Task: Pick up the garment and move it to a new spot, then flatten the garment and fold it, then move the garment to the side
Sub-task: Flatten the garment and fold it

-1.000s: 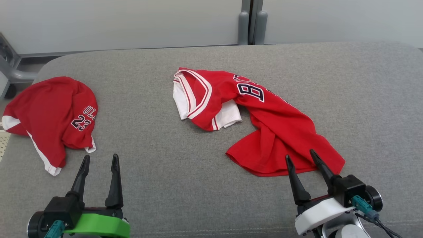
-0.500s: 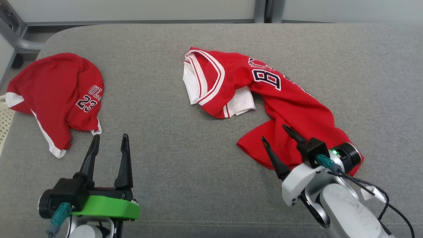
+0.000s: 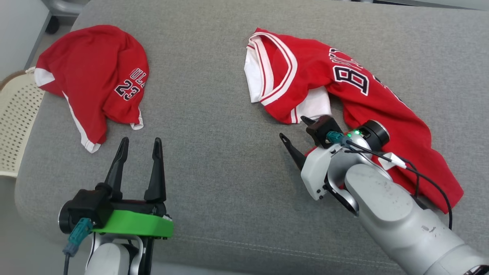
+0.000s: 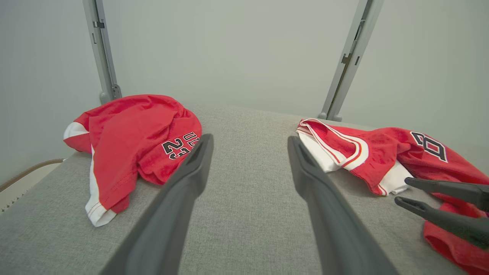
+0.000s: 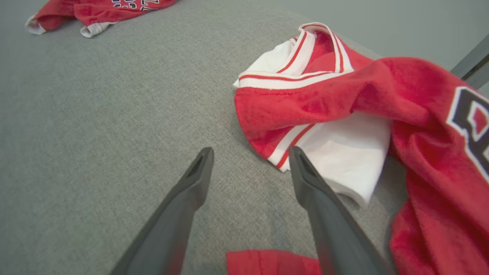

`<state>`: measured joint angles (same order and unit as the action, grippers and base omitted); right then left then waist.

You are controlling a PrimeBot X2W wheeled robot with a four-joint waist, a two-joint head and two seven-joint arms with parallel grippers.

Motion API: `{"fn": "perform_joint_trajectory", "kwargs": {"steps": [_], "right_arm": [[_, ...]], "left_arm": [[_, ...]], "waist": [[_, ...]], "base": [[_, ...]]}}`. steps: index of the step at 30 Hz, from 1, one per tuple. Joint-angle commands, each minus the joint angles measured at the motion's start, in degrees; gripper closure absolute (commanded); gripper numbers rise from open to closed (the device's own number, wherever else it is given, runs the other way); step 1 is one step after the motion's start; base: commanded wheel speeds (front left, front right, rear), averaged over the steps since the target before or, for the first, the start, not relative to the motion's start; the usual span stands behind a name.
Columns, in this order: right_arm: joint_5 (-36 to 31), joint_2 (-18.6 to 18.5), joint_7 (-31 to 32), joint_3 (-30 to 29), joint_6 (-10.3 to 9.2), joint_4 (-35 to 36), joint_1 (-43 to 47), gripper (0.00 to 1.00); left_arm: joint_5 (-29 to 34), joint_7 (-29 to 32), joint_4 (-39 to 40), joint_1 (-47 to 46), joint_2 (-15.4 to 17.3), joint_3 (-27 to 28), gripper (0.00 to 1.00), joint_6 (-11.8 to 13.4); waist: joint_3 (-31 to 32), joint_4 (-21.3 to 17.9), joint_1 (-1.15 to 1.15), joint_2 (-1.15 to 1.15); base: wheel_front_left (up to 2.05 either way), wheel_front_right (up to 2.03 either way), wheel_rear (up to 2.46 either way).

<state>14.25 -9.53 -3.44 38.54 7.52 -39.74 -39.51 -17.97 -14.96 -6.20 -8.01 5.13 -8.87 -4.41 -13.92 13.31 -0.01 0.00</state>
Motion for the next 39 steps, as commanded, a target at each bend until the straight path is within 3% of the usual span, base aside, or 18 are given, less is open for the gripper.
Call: {"fn": "perform_joint_trajectory", "kwargs": {"steps": [1,10,11,12,14,26,32,39], "right_arm": [[0.93,0.14,0.38,0.56,-0.06,-1.09,-1.27,0.0],[5.21,2.02,1.08,3.55,-0.06,-11.64,-8.64,0.0],[5.4,2.2,0.74,3.73,-0.06,-12.61,-9.05,0.08],[5.57,2.34,0.02,3.86,-0.06,-13.25,-9.41,0.53],[6.11,2.68,-1.3,3.93,-0.06,-14.65,-10.03,1.0],[12.42,1.99,-9.17,2.86,-0.06,-15.67,-11.63,1.0],[15.34,-1.41,-10.75,-0.74,-0.06,-14.05,-14.48,1.0],[15.94,-6.45,-9.83,-4.44,-0.07,-17.32,-20.47,1.0]], "left_arm": [[0.52,-0.2,-0.23,-1.19,-0.31,0.28,0.0,-0.38],[1.2,-0.2,-0.92,-2.16,-1.77,1.32,0.0,-1.67],[1.3,-0.2,-0.96,-2.19,-1.82,1.45,0.0,-1.76],[1.35,-0.2,-1.03,-2.24,-1.86,1.6,0.0,-1.89],[1.47,-0.2,-1.1,-2.3,-1.97,1.98,0.0,-2.01],[2.29,-0.2,-1.5,-1.57,-2.21,2.61,0.0,-2.54],[2.39,-0.2,-1.41,-1.3,-2.21,2.44,0.0,-2.65],[1.7,-0.2,-0.84,-2.75,-2.21,1.24,0.0,-2.72]], "waist": [[-1.51,1.65,0.01,0.0],[-2.73,2.96,0.01,0.0],[-2.75,3.0,0.01,0.0],[-2.79,3.02,0.01,0.0],[-2.84,2.9,0.01,0.0],[-2.02,1.41,0.01,0.0],[-1.7,0.83,0.01,0.0],[-3.28,1.68,0.01,0.0]], "base": [[0.0,0.0,0.0],[0.0,0.0,0.0],[0.0,0.0,0.0],[0.0,0.0,0.0],[0.0,0.0,0.0],[0.0,0.0,0.0],[0.0,0.0,0.0],[0.0,0.0,0.0]]}}
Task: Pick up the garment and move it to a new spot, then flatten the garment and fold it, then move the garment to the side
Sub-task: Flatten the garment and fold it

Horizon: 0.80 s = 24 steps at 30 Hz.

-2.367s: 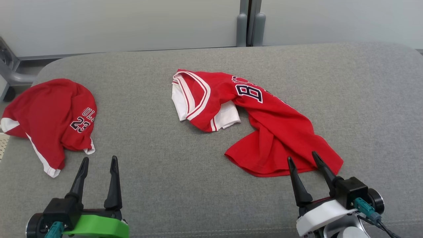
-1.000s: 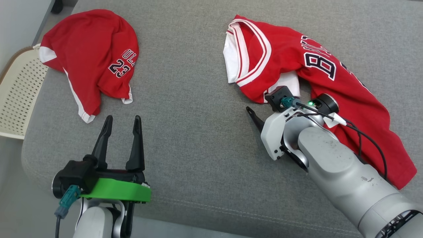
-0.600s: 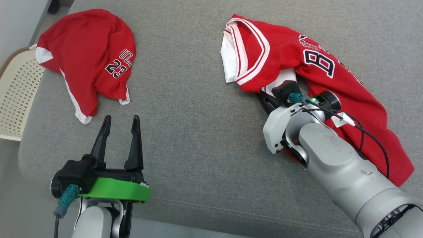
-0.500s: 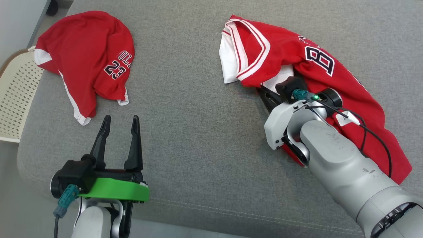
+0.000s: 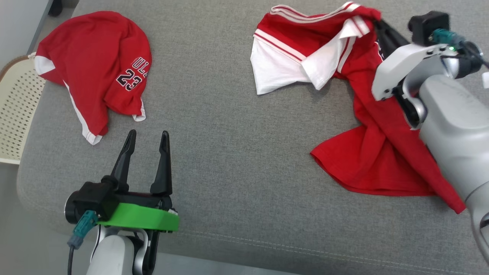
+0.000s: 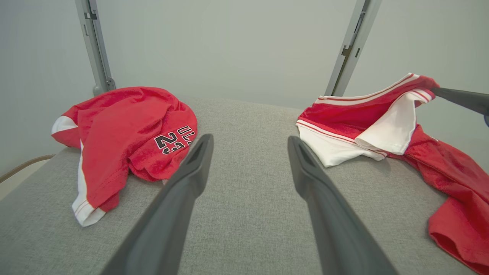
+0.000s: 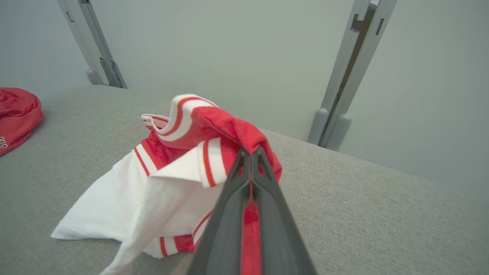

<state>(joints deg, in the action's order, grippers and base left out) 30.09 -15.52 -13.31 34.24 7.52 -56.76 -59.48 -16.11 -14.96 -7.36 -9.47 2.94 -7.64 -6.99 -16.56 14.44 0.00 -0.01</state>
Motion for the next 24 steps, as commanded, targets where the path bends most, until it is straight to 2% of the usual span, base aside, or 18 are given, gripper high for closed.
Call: {"fn": "perform_joint_trajectory", "kwargs": {"steps": [1,8,13,14,15,21,24], "right_arm": [[0.18,-1.32,0.24,-0.76,-0.06,-1.19,-1.7,1.0],[-1.42,-7.73,0.98,-4.08,-0.07,-9.0,-10.03,1.0],[-4.23,-10.94,0.18,-4.15,-0.07,-12.82,-14.09,0.99],[-4.67,-10.75,0.03,-4.12,-0.07,-13.35,-14.2,0.64],[-4.87,-11.13,-0.21,-4.69,-0.07,-13.96,-14.84,0.0],[-9.06,-13.35,-1.63,-9.05,-0.07,-16.46,-16.71,0.0],[-11.07,-13.0,-1.95,-11.73,-0.07,-16.68,-16.01,0.0]], "left_arm": [[-0.37,-0.2,0.44,-1.6,-0.02,-0.4,0.0,-0.17],[-1.54,-0.2,0.65,-3.57,-0.03,-2.87,0.0,-0.35],[-2.5,-0.21,0.67,-4.68,-0.01,-4.16,0.0,-0.4],[-2.61,-0.21,0.68,-4.81,-0.02,-4.28,0.0,-0.41],[-2.81,-0.21,0.7,-4.89,-0.01,-4.36,0.0,-0.41],[-3.3,-0.21,0.75,-5.84,-0.01,-4.45,0.0,-0.26],[-2.79,-0.21,0.45,-5.97,-0.01,-4.07,0.0,-0.18]], "waist": [[-1.08,0.92,0.0,0.01],[-4.67,4.19,0.0,0.01],[-6.79,5.94,0.0,0.01],[-7.03,6.08,0.0,0.01],[-7.37,6.25,0.0,0.01],[-8.59,6.4,0.0,0.01],[-8.39,5.71,0.0,0.01]], "base": [[0.0,0.0,0.0],[0.0,0.0,0.0],[0.0,0.0,0.0],[0.0,0.0,0.0],[0.0,0.0,0.0],[0.0,0.0,0.0],[0.0,0.0,0.0]]}}
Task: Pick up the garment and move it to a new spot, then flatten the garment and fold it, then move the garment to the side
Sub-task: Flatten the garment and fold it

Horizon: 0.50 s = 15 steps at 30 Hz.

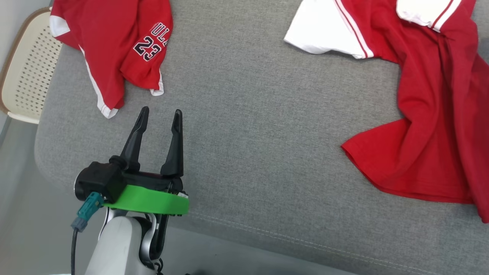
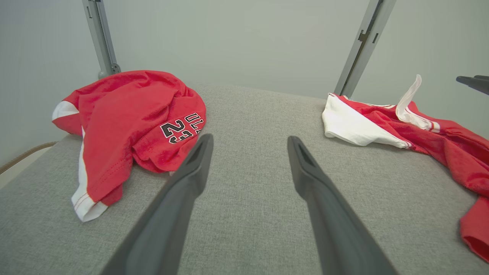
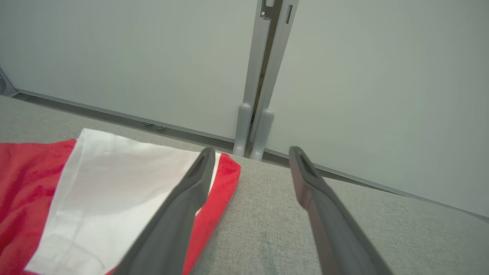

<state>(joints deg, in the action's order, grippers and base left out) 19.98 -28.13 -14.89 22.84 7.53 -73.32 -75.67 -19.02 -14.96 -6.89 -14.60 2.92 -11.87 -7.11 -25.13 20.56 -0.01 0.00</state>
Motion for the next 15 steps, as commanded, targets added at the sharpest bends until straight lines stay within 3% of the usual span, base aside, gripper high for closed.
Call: {"fn": "perform_joint_trajectory", "kwargs": {"steps": [1,10,14,15], "right_arm": [[-1.58,-0.39,-0.37,-1.29,-0.08,-0.02,0.31,0.0],[-7.4,3.69,-0.39,-13.42,-0.08,14.64,10.5,0.0],[-9.72,7.98,-0.39,-19.51,-0.07,24.62,19.38,0.0],[-10.88,10.62,-0.4,-21.34,-0.07,30.06,24.19,0.0]], "left_arm": [[0.38,-0.21,-0.1,-0.85,0.02,0.32,0.0,-0.04],[3.01,-0.21,-0.93,0.21,0.03,2.57,0.0,-0.2],[4.22,-0.21,-1.35,1.07,0.04,3.85,0.0,-0.31],[4.78,-0.21,-1.55,1.64,0.1,4.58,0.0,-0.35]], "waist": [[0.28,-0.71,0.01,0.0],[2.96,-4.5,0.01,0.0],[4.82,-6.29,0.01,0.0],[5.93,-7.27,0.01,0.0]], "base": [[0.0,0.0,0.0],[0.0,0.0,0.0],[0.0,0.0,0.0],[0.0,0.0,0.0]]}}
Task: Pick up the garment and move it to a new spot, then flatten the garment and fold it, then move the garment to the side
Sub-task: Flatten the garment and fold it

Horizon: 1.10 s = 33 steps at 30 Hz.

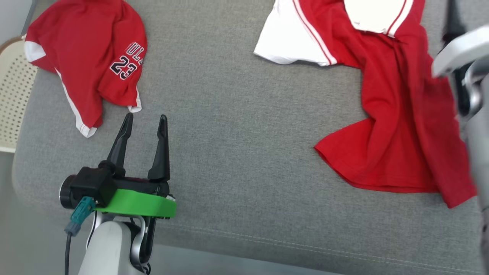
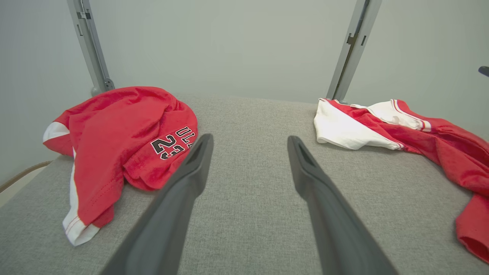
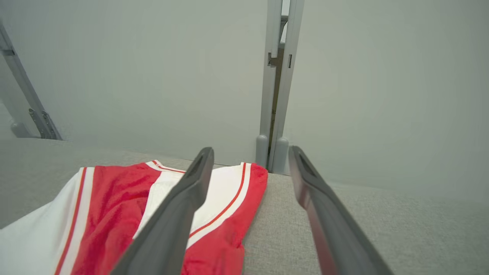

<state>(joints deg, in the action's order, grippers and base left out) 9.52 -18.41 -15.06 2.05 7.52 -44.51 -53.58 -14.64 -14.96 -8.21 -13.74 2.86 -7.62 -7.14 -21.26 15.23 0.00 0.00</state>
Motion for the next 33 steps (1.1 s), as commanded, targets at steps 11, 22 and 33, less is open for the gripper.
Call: {"fn": "perform_joint_trajectory", "kwargs": {"steps": [11,22,33], "right_arm": [[-2.27,11.31,-0.23,-3.61,-0.06,23.06,27.23,0.0],[-1.54,15.28,-0.24,0.72,-0.06,33.66,44.56,0.0],[0.62,15.44,1.11,3.43,-0.06,40.11,55.12,0.0]], "left_arm": [[1.97,-0.21,-1.44,4.26,1.46,3.14,0.0,-0.31],[2.67,-0.21,-2.99,8.01,2.67,4.65,0.0,-0.23],[1.66,0.1,-3.76,12.01,3.72,6.03,0.0,0.86]], "waist": [[8.26,-5.44,0.0,0.0],[13.9,-8.46,0.0,0.0],[18.01,-10.73,0.0,0.0]], "base": [[0.0,0.0,0.0],[0.0,0.0,0.0],[0.0,0.0,0.0]]}}
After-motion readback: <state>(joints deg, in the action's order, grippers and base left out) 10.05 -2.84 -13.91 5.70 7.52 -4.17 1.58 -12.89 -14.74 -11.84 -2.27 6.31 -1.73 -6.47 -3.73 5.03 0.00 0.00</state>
